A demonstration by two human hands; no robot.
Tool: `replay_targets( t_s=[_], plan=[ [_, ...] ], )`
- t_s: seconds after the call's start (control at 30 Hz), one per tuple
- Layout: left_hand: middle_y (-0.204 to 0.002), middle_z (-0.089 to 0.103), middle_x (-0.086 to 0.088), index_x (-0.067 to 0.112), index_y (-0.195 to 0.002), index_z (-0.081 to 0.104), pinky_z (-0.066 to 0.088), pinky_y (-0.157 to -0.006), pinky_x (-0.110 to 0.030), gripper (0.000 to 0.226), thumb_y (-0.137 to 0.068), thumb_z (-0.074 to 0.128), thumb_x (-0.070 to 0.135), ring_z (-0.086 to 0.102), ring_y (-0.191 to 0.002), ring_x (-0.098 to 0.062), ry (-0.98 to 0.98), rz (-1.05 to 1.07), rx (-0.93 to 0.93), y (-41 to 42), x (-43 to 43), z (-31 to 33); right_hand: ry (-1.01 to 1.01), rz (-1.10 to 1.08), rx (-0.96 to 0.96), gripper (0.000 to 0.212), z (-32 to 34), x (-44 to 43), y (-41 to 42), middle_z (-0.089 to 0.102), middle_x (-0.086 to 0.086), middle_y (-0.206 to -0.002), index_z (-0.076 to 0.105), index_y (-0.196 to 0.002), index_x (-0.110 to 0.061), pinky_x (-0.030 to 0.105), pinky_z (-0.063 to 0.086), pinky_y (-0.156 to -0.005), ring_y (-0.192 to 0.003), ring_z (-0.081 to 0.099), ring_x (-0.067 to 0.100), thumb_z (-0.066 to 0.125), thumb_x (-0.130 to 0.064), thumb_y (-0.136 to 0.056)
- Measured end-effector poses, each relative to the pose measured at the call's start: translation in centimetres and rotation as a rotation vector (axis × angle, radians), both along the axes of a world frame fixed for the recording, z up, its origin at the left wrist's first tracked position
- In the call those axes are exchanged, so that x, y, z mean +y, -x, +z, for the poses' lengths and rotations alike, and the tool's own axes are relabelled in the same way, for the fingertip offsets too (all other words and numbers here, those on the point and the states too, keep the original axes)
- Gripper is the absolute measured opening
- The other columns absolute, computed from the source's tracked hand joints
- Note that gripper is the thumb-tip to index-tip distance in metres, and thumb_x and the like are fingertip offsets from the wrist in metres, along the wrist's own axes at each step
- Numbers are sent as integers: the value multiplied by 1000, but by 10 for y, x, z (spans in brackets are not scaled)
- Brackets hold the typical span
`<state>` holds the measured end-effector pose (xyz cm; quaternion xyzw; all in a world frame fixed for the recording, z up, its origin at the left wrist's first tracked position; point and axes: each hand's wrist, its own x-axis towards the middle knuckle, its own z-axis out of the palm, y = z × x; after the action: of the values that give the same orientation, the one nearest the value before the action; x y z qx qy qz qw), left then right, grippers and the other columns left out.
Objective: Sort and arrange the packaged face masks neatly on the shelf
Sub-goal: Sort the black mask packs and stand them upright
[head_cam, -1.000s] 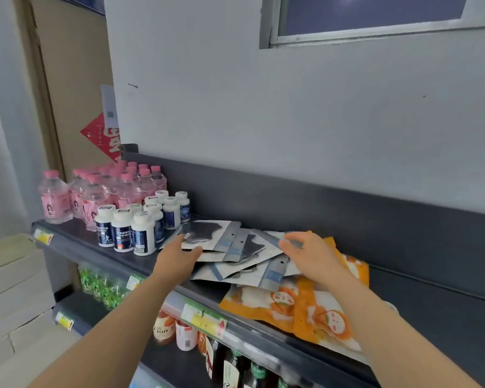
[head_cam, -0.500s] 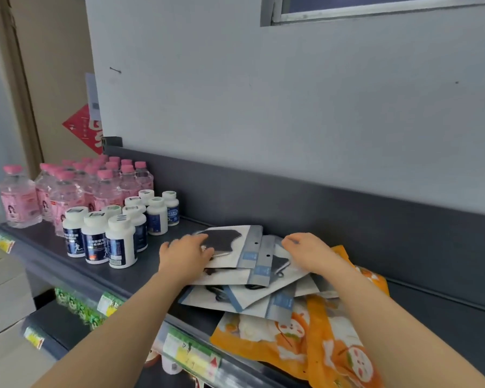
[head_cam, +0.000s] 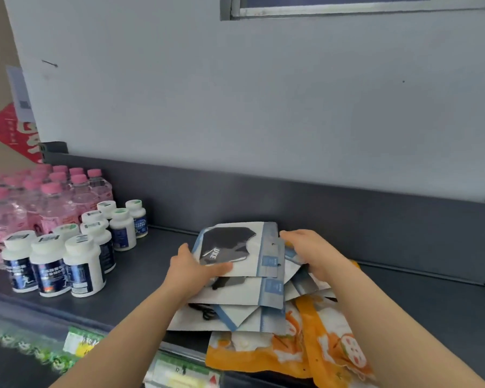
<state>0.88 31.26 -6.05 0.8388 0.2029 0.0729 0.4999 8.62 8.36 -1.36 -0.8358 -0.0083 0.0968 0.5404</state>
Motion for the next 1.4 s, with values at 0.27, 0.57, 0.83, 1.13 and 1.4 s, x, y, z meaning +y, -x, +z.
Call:
replay_targets(
  t_s=[0.27,0.57,0.83,1.13,1.4],
  plan=[
    [-87,48,15,17,-137,40,36,-54,-20,107,-49,96,39,49,-74,-2,243,-87,3,1,5,10,-93,-48,-114,73,-13,-2,16,51,3,-136,48,-138,-16,36,44,-96,-114,51,20,80,-38,-76],
    [-113,68,-7,17,-141,37,57,-82,-46,139,-18,100,32,70,-96,-30,564,-201,-72,2,9,17,-423,-73,-165,75,2,5,35,58,3,-121,45,-139,-24,38,60,-73,-96,68,24,79,-4,-75],
    [-112,70,-14,11,-128,44,58,-84,-52,121,-24,100,40,71,-96,-35,626,-266,-6,5,12,20,-513,-110,-194,71,8,5,42,61,1,-119,46,-136,-29,49,59,-78,-97,69,26,77,-3,-77],
    [-105,74,-13,13,-125,53,60,-68,-51,96,-39,97,20,74,-84,-33,560,-369,-207,-6,-4,84,-718,-248,-287,68,21,-17,49,63,8,-117,51,-133,-14,32,59,-64,-93,69,24,77,6,-74],
    [-109,69,-13,12,-128,50,61,-65,-46,82,-59,93,15,72,-87,-32,494,-527,-195,-27,-133,126,-579,-449,-418,63,45,-144,79,64,10,-114,51,-131,-13,39,57,-77,-97,68,27,77,0,-76]
  ],
)
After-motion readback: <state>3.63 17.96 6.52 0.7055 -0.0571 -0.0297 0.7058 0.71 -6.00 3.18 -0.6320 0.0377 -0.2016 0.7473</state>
